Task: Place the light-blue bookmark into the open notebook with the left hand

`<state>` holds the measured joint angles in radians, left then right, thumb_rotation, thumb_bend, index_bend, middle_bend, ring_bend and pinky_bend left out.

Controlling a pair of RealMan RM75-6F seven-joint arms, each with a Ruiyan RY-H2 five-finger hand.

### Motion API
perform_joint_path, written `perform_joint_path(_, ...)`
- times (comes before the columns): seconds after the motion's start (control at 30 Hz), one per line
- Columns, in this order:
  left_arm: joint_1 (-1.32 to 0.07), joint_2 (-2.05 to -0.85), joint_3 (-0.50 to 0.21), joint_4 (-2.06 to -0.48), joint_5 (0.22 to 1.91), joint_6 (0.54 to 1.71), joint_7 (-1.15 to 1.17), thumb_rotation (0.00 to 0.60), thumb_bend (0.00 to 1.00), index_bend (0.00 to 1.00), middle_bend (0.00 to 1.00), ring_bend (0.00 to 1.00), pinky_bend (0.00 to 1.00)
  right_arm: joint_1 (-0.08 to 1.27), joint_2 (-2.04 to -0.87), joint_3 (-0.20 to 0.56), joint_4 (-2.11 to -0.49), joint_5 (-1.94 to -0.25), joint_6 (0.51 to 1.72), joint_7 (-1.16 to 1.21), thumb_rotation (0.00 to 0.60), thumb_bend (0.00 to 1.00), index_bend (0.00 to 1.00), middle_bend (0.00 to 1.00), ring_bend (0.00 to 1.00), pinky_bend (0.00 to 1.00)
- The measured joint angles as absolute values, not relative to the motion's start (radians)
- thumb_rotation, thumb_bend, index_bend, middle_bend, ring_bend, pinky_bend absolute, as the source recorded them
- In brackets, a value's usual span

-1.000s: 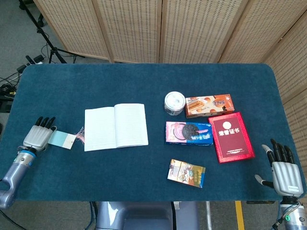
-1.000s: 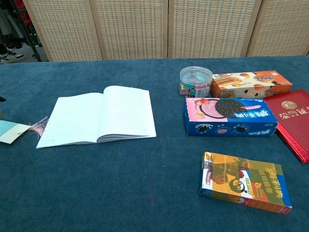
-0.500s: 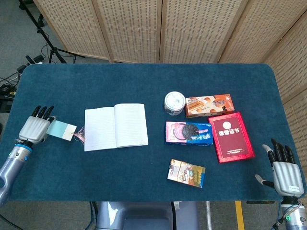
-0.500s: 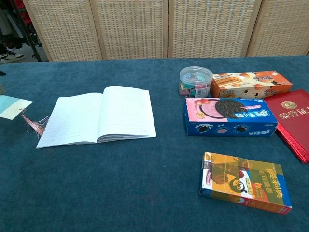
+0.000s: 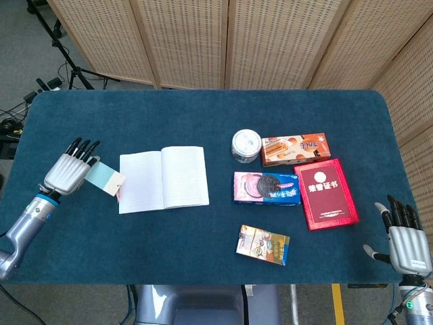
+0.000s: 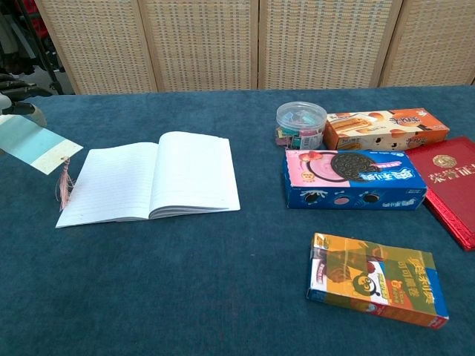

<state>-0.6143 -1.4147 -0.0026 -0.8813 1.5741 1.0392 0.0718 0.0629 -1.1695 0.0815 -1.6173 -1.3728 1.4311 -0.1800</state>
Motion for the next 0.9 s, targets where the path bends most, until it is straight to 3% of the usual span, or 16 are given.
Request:
perform_joint_path(0.33,-0.669,-1.469,0.03,-0.75,1.681,1.143,-0.057,0.6,0.29,0.39,0.0,0.0,0.0,0.077,-1.181,0.1,-1.602,-1.318,1.399,-0.195,0.6,0.1,0.12,0.0,0.0,0.0)
perform_joint_path(0.7,-0.711,-1.439,0.045,-0.886,1.749,1.218,-0.009,0.6,0.29,0.38,0.0,0.0,0.0,0.066,-1.175,0.093,-1.604,-1.327,1.418,-0.182,0.6,0.1,0.12,0.0,0.0,0.0)
perform_joint_path(0.9,-0.725,-1.428,0.062,-0.898,1.763,1.204,0.001,0.6,0.29,0.39,0.0,0.0,0.0,0.062,-1.169,0.096,-1.604,-1.327,1.422,-0.17,0.6,0.1,0.12,0.0,0.0,0.0)
